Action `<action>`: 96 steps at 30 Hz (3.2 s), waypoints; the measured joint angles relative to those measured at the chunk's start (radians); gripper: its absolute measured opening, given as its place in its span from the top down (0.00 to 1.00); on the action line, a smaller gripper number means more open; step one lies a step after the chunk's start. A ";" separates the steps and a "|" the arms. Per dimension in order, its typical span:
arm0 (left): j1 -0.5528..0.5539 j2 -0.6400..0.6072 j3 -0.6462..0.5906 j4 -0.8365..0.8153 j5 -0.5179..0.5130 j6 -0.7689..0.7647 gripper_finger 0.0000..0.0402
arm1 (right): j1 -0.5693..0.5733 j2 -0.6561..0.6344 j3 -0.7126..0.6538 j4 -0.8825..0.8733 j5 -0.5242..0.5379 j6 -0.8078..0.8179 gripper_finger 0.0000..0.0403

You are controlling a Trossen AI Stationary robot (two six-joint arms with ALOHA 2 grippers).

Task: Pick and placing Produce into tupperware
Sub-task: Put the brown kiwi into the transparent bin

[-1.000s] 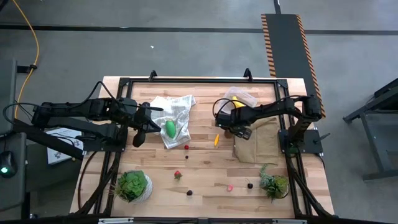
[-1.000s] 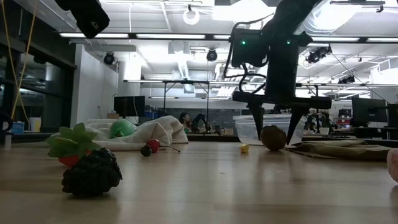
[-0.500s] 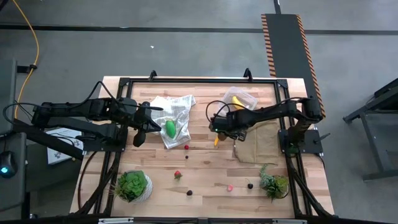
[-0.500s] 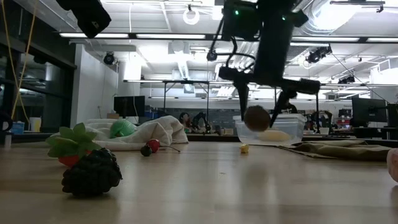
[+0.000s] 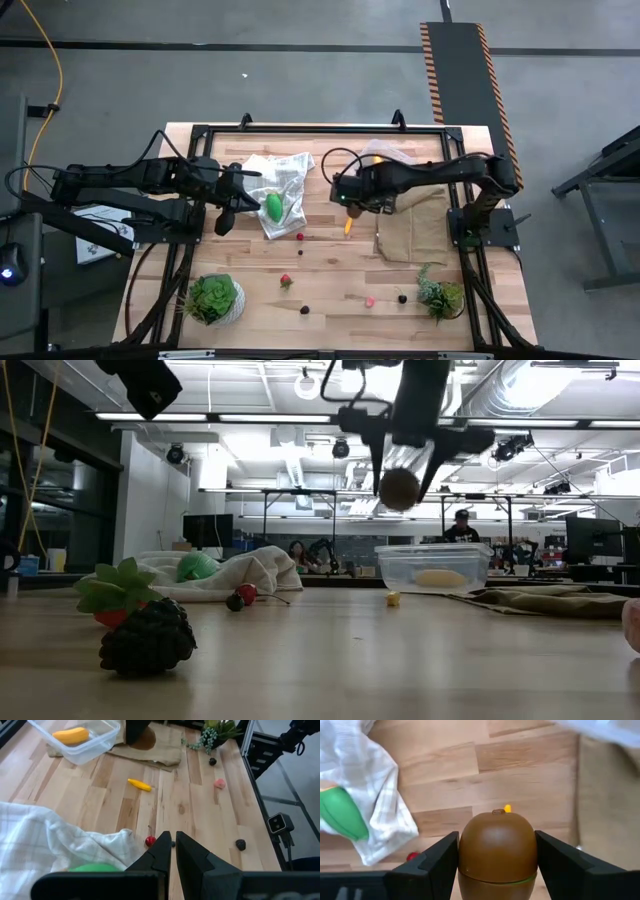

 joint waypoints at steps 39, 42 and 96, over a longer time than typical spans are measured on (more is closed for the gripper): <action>0.000 0.000 0.000 0.029 0.016 -0.031 0.96 | -0.104 -0.009 0.625 -0.490 -0.015 -0.336 0.44; 0.000 0.000 0.000 0.028 0.015 -0.034 0.96 | -0.104 -0.009 0.677 -0.490 -0.013 -0.351 0.44; 0.000 0.000 0.000 0.016 -0.072 -0.543 0.96 | -0.885 -0.114 0.571 -0.489 -0.292 -1.655 0.44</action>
